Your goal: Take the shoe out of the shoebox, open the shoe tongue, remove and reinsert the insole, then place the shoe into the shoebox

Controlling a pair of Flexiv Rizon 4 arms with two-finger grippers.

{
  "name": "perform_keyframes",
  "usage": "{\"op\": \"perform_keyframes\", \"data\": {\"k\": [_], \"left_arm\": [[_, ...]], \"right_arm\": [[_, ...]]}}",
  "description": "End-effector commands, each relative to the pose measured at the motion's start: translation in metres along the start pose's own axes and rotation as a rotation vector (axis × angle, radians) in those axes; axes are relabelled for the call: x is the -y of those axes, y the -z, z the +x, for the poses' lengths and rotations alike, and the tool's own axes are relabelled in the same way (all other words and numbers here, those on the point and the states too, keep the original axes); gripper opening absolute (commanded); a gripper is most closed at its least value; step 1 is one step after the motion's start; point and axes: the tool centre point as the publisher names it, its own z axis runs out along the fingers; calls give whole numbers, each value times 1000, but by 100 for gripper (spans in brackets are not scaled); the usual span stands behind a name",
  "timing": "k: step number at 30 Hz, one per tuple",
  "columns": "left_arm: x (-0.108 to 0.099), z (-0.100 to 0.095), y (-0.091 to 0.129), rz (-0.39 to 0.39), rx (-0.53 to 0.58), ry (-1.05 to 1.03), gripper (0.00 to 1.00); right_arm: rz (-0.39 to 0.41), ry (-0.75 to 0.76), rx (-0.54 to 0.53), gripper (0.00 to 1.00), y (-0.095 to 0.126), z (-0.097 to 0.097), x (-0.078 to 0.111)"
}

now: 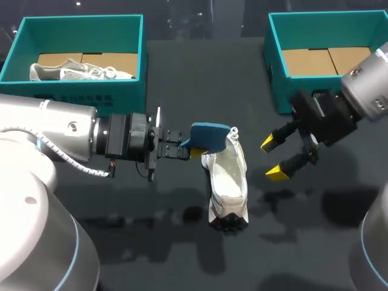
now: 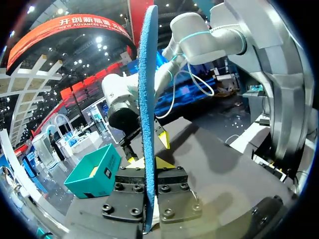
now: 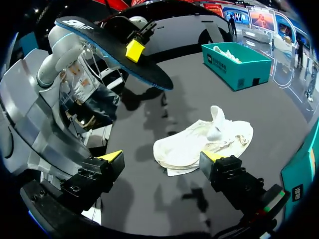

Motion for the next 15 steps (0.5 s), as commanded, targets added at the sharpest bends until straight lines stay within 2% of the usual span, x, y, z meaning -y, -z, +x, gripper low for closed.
{"op": "perform_keyframes", "data": {"k": [1, 6, 7, 10, 15], "left_arm": [[-1, -5, -2, 2, -10, 0, 0], [-1, -5, -2, 2, -10, 0, 0], [-4, -2, -8, 12, -19, 0, 0], [-10, 3, -17, 58, -23, 23, 0], [-19, 9, -32, 90, -28, 33, 0]], "right_arm": [[-32, 3, -4, 100, 1, -2, 9], [-32, 3, -4, 100, 1, -2, 9], [-32, 3, -4, 100, 1, -2, 9], [32, 49, 5, 100, -12, -1, 16], [79, 86, -18, 100, -31, -5, 29]]}}
